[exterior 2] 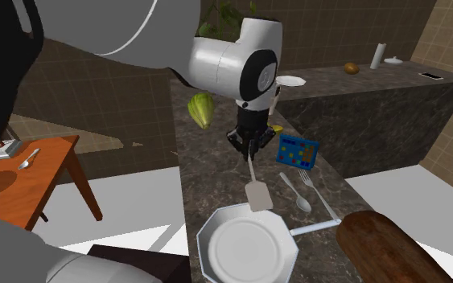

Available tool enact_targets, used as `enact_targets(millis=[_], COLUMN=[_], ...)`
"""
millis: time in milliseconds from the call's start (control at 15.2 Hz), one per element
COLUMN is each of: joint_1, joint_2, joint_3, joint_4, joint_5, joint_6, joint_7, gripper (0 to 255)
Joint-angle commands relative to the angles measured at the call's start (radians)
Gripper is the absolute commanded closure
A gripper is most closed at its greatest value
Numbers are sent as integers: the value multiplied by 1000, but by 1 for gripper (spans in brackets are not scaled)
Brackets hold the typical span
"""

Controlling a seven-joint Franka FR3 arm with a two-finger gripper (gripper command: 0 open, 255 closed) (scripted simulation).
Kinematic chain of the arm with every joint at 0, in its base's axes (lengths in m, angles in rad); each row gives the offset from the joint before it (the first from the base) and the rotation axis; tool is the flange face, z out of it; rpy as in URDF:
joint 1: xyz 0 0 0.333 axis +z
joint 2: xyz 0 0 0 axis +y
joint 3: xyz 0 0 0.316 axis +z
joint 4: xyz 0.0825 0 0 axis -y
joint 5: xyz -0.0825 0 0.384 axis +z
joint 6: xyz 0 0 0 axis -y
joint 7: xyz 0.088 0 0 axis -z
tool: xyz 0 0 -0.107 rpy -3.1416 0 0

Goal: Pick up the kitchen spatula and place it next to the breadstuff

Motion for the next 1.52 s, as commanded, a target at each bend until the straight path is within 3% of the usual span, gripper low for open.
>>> enact_targets(millis=[0, 726, 1452], joint_1=[-25, -224, -466], joint_2=[-65, -415, -671], joint_3=[-9, -87, -227], joint_4=[-52, -276, -348], joint_5=[-31, -204, -382], joint_6=[-10, -126, -298], joint_7=[-11, -144, -384], gripper=[255, 255, 255])
